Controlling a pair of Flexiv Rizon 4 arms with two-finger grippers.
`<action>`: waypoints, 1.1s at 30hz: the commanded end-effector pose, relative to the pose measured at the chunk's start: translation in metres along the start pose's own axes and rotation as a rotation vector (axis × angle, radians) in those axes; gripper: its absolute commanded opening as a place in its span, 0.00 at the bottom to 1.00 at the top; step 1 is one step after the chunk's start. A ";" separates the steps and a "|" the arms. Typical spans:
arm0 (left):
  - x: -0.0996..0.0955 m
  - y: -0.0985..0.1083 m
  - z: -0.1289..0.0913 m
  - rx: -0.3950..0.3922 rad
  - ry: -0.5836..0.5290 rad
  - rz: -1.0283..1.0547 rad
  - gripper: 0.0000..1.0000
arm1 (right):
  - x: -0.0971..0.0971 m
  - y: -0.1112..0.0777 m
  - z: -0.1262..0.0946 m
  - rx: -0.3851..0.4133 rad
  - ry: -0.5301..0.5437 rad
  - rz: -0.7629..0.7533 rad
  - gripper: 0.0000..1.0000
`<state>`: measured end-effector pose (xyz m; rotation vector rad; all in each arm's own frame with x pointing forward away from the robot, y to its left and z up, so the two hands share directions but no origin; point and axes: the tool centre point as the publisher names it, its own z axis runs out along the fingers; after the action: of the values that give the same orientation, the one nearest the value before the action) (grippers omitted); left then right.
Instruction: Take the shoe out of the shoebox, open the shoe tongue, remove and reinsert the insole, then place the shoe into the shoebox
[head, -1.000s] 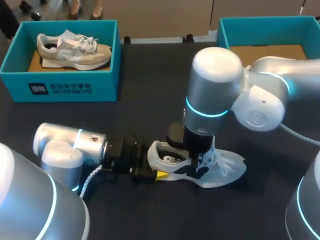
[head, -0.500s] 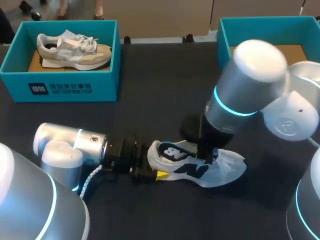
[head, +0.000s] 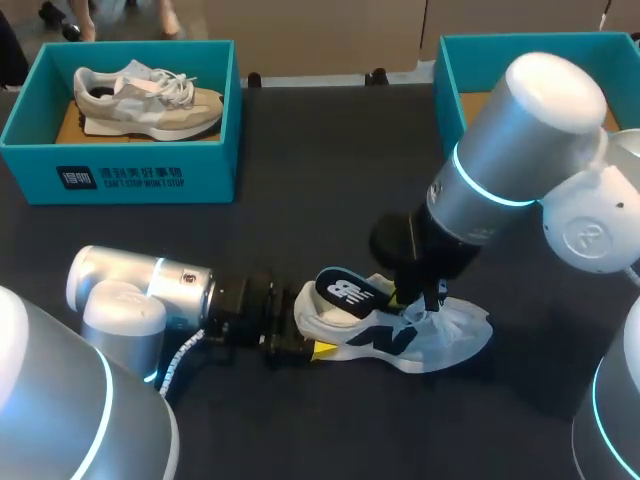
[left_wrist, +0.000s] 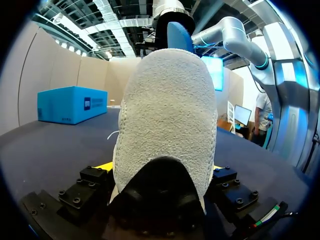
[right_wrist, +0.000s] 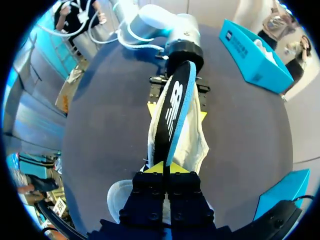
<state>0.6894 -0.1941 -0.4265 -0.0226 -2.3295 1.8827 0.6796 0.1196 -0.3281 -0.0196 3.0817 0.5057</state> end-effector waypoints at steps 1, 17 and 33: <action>-0.001 0.006 0.003 -0.003 -0.001 -0.001 0.00 | -0.006 0.015 0.003 0.013 0.025 -0.032 0.00; -0.001 0.006 0.003 -0.003 -0.001 -0.001 0.00 | -0.003 0.044 0.005 0.029 0.084 -0.162 0.05; -0.001 0.006 0.003 -0.003 -0.001 -0.001 0.00 | -0.010 0.034 -0.024 0.036 0.045 -0.087 0.65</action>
<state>0.6893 -0.1944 -0.4266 -0.0230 -2.3298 1.8823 0.6927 0.1548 -0.3037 -0.1755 3.1235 0.4462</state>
